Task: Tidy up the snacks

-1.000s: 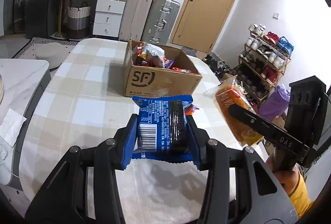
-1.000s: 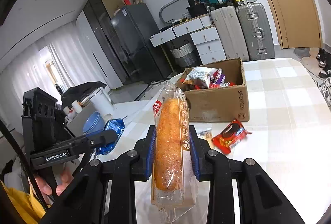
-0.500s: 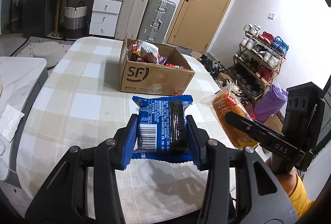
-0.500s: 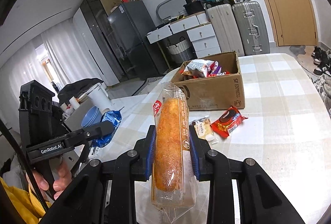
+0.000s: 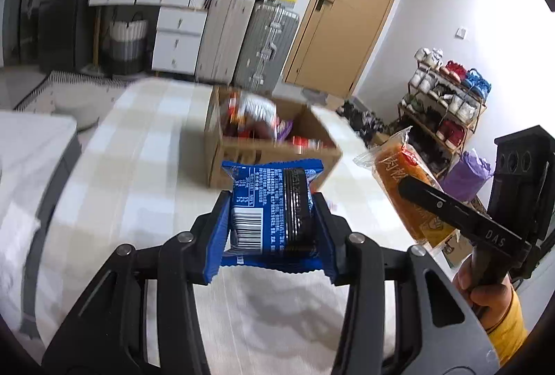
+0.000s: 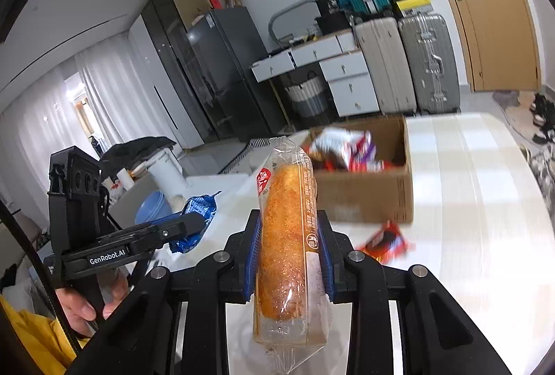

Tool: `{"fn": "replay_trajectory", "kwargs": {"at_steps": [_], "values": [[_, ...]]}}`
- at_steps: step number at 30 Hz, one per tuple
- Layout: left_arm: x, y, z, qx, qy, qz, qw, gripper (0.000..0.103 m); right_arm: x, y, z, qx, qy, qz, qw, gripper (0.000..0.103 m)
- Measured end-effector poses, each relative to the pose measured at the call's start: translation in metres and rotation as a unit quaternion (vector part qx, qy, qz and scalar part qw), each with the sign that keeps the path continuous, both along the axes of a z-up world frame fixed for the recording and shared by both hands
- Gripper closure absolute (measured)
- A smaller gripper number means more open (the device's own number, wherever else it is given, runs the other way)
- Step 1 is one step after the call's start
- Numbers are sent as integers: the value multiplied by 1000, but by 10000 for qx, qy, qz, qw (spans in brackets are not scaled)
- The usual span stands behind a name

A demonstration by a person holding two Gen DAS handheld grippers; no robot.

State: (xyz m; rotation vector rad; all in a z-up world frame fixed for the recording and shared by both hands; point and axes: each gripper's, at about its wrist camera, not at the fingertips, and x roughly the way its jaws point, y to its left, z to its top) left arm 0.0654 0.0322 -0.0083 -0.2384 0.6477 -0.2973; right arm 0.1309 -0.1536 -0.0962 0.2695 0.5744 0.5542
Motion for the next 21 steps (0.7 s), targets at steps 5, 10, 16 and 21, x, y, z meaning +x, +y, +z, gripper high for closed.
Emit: {"fn": "replay_trajectory", "kwargs": {"at_steps": [5,10,16,21], "values": [[49,-5,25,128,-221,37,9997,61,38,-4,30,-78,-239,-30,9997,74],[104,-11,41,153,-164,44,9997,61,87,-7,52,-300,-238,-189,9991,74],[167,-21,53,86,-13,-23,10000,61,144,-9,67,-384,-109,-257,9989,74],[229,-24,45,-441,533,-162,9975,61,194,-6,67,-421,153,-285,9986,74]]}}
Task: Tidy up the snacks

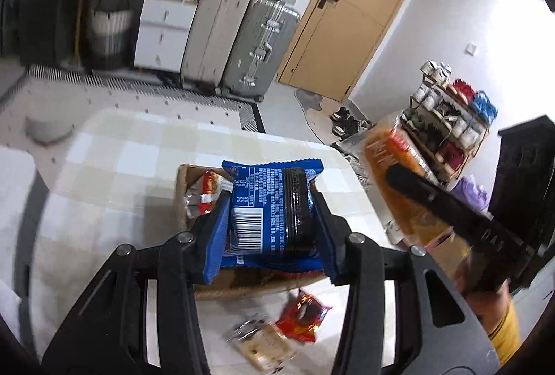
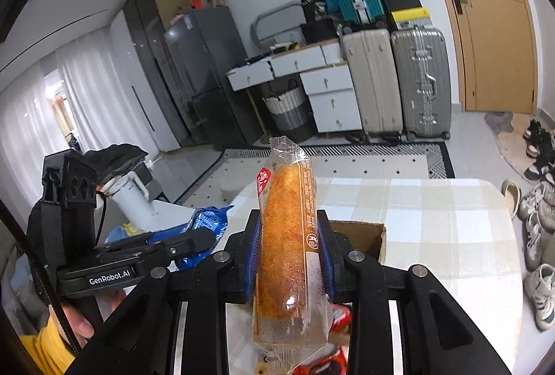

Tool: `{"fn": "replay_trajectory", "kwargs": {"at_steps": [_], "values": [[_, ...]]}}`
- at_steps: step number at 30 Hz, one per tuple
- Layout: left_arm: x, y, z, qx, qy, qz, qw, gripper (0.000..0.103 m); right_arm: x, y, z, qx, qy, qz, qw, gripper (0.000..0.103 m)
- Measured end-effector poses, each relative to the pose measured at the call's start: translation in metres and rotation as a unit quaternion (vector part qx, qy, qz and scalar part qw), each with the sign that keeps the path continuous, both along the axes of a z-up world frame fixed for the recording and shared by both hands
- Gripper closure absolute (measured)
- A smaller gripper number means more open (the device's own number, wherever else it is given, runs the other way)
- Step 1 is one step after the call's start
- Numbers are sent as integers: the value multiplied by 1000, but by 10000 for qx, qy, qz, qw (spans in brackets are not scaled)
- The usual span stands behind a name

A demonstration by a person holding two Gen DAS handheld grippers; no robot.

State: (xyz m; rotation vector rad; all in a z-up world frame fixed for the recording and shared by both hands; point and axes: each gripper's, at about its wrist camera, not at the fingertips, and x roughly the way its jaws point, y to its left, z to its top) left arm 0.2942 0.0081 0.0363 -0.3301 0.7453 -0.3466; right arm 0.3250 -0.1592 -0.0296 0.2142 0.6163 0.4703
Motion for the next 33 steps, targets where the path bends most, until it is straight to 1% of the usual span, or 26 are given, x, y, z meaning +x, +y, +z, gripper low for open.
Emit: {"fn": "replay_trajectory", "kwargs": {"at_steps": [2,5,8,10,13,17,19,20,21,25,26,28,29,33], "values": [[20,-4,-3,-58,108,-18,9999,61,17,2,-5,-11,143,-30,9999,74],[46,-12,-6,-53,166,-60,9998,61,37,7,-16,-166,302,-98,9994,74],[73,-22,-12,38,302,-131,9995,61,50,12,-33,-300,492,-159,9982,74],[84,-28,-17,53,378,-174,9991,61,58,13,-44,-327,655,-190,9971,73],[103,-39,-30,83,509,-216,9984,61,64,13,-59,-341,784,-272,9960,73],[113,-50,-45,124,614,-295,9976,61,68,10,-74,-391,929,-356,9943,73],[118,-54,-52,95,673,-347,9971,61,72,10,-78,-498,1025,-434,9925,73],[121,-55,-55,85,722,-360,9967,61,73,9,-81,-471,1094,-404,9921,73],[123,-55,-60,97,760,-341,9965,61,75,8,-83,-417,1148,-376,9918,73],[129,-58,-70,120,820,-304,9961,61,80,7,-88,-478,1279,-411,9898,73],[131,-60,-71,126,822,-322,9960,61,80,6,-88,-490,1288,-458,9894,72],[133,-62,-74,146,812,-323,9961,61,82,6,-91,-538,1349,-475,9883,66],[131,-63,-75,150,804,-331,9961,61,82,7,-91,-548,1357,-462,9881,66],[128,-64,-75,157,790,-361,9961,61,75,5,-85,-638,1119,-607,9898,66]]}}
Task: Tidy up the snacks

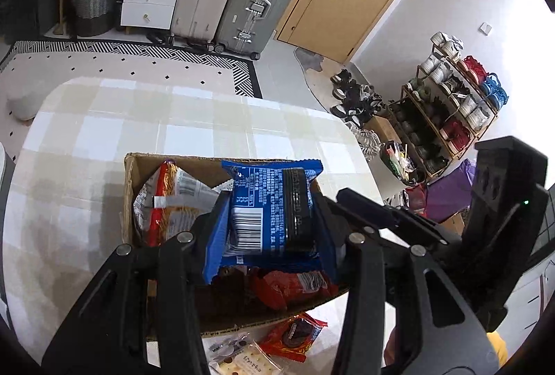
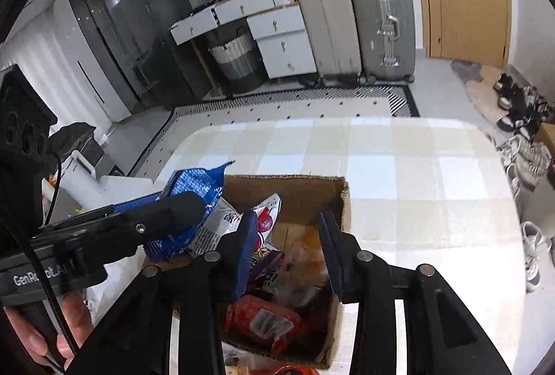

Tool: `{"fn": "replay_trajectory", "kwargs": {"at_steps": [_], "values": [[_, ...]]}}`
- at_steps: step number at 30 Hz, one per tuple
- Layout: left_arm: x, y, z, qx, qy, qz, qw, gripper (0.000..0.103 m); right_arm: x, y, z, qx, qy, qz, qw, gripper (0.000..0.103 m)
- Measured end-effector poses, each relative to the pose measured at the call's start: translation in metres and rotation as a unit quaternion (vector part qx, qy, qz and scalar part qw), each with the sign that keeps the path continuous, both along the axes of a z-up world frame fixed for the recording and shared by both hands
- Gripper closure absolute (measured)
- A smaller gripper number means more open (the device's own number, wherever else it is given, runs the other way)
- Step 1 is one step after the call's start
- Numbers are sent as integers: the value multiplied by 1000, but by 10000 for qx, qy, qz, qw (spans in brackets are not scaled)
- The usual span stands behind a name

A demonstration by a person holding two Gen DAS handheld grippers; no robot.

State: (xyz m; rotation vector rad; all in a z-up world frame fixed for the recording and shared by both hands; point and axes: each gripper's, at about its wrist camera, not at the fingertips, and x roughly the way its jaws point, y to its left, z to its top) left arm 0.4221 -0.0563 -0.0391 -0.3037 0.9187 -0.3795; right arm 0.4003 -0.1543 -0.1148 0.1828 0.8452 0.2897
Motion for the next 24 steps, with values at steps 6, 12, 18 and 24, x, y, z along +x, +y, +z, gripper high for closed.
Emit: {"fn": "replay_trajectory", "kwargs": {"at_steps": [6,12,18,24], "values": [[-2,-7,-1,20,13,-170,9999,61,-11,-11,15,195,-175,-108,9996,65],[-4,-11,-2,-29,43,-211,9998,61,-16,-18,17,229,-143,-124,9996,65],[-21,-3,12,24,-187,-144,9997,61,-23,-18,21,281,-218,-82,9993,65],[-54,14,34,93,-449,-2,9989,61,-43,-19,38,296,-419,-82,9986,65]]}}
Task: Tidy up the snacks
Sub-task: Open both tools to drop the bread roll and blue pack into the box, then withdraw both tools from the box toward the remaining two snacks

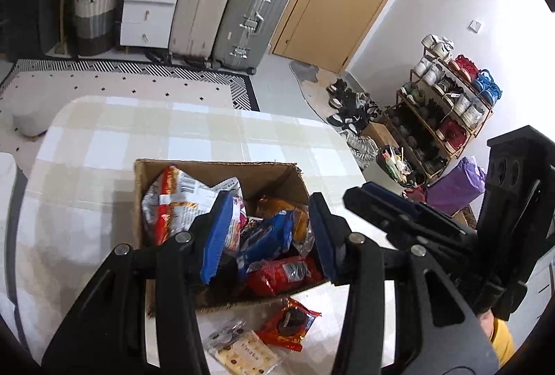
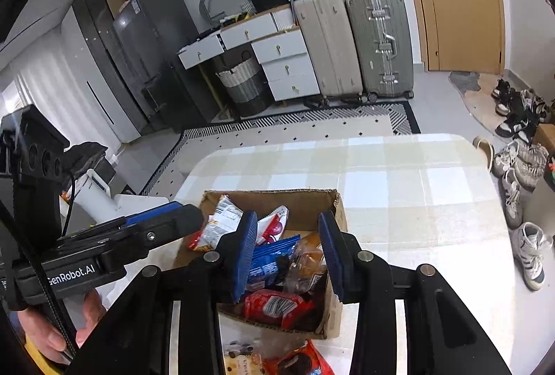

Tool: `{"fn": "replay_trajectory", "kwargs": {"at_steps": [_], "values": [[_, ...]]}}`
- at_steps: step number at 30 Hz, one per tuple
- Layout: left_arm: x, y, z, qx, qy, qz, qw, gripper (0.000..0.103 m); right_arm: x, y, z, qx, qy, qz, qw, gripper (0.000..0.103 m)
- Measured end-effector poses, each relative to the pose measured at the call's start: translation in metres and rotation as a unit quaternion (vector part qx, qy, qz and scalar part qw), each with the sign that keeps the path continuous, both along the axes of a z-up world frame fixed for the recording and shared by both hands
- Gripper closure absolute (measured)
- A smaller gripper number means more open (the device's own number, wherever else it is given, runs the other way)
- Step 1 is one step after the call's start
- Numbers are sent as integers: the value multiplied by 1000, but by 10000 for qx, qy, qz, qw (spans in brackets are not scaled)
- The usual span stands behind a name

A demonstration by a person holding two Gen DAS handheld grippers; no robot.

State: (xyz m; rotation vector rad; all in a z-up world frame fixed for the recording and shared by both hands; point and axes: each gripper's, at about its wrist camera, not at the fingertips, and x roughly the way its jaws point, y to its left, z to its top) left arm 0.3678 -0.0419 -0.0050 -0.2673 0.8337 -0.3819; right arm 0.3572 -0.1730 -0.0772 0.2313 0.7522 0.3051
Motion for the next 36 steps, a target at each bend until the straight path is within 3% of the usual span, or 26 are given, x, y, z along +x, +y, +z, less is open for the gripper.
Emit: {"fn": "replay_trajectory", "kwargs": {"at_steps": [8,10,12,15,17,19,24,27,30,33,36], "values": [[-72,8,38,573,-686,190,9958,57,-50,13,32,-178,-427,295,9985,64],[-91,8,47,677,-851,246,9938,47,-64,14,40,-189,-553,335,9977,54],[-111,10,58,709,-1024,285,9918,45,-80,16,49,-218,-726,348,9965,53],[-141,16,74,723,-1226,371,9891,33,-105,18,63,-298,-922,403,9945,48],[-162,21,85,745,-1377,479,9865,24,-126,21,73,-340,-1099,440,9924,40],[-182,25,95,741,-1553,592,9833,24,-143,22,82,-396,-1290,446,9899,23],[-243,35,113,790,-1950,778,9745,19,-196,27,102,-488,-1790,611,9807,13],[-279,39,116,932,-2074,831,9703,14,-229,30,104,-443,-2053,569,9760,8],[-311,43,116,946,-2142,839,9686,1,-259,30,103,-278,-2274,566,9718,4],[-343,52,114,811,-2164,901,9687,1,-284,29,96,-58,-2415,489,9691,2],[-369,62,108,820,-2120,1071,9679,1,-296,22,81,365,-2255,382,9728,2]]}}
